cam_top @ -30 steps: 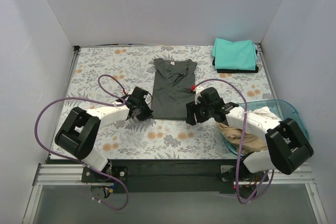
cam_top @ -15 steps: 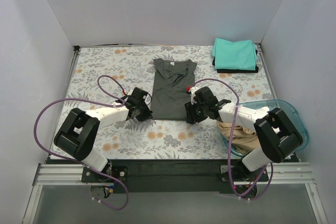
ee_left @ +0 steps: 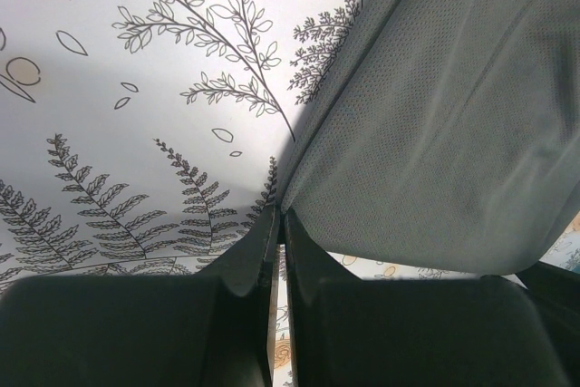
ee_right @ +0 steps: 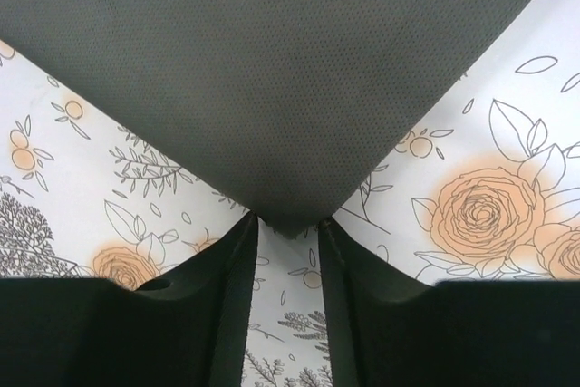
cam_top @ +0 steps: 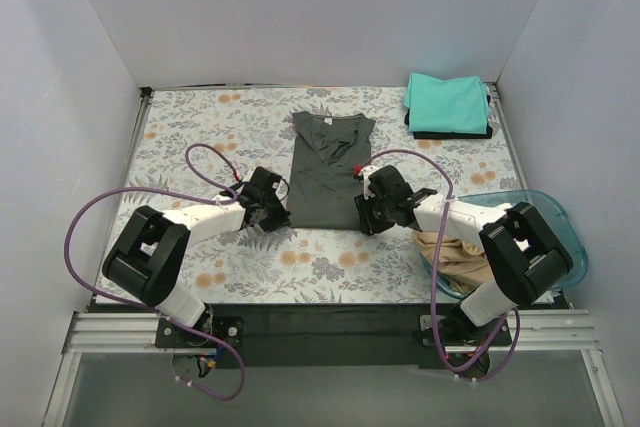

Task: Fold and stack the t-shirts
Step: Fold the tshirt

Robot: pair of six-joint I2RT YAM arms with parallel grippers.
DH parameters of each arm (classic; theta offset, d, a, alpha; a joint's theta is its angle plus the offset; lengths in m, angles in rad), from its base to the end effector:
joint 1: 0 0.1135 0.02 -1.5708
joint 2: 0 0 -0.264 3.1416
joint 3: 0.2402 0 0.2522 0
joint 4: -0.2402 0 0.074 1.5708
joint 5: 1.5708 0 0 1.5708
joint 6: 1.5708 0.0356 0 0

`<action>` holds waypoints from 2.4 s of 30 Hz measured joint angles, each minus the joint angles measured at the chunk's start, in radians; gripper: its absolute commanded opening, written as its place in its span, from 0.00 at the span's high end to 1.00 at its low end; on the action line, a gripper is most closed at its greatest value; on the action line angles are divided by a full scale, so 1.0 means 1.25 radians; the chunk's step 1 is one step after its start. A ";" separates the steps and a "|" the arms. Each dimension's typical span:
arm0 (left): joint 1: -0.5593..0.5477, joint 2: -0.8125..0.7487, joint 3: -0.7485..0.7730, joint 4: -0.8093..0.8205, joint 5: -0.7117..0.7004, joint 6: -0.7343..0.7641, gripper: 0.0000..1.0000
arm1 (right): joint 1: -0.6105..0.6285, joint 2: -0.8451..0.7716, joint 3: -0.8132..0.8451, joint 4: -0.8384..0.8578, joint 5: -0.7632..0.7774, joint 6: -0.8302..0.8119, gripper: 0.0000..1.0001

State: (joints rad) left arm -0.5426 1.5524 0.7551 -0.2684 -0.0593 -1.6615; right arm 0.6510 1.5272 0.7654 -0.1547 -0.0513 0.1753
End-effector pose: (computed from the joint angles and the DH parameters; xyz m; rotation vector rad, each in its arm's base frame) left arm 0.2428 -0.1439 0.1483 -1.5035 2.3607 -0.6068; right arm 0.2326 0.1795 0.1647 -0.6181 2.4560 0.4045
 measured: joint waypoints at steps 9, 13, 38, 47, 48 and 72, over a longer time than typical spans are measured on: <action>0.000 -0.018 -0.013 -0.010 -0.001 -0.005 1.00 | 0.030 0.020 0.015 0.005 -0.007 -0.002 0.95; -0.003 -0.091 -0.070 -0.045 0.000 -0.020 1.00 | 0.066 -0.040 -0.027 -0.004 -0.028 0.014 0.99; -0.132 -0.656 -0.102 -0.372 -0.038 -0.139 1.00 | 0.213 -0.404 -0.087 -0.230 -0.124 0.129 0.99; -0.133 -0.521 -0.024 -0.331 -0.139 -0.119 1.00 | 0.128 -0.324 0.059 -0.255 -0.050 0.097 0.99; -0.133 -0.507 -0.013 -0.325 -0.153 -0.115 1.00 | 0.119 -0.316 0.074 -0.255 -0.044 0.092 0.99; -0.064 -0.149 0.263 -0.223 -0.303 0.005 1.00 | -0.070 -0.160 0.240 -0.260 -0.127 0.021 0.99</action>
State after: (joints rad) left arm -0.6224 1.3659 1.0836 -0.5472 -0.4377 -1.6547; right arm 0.5632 1.3270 1.0649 -0.4801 -0.2096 0.2016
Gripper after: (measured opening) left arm 0.013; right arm 0.023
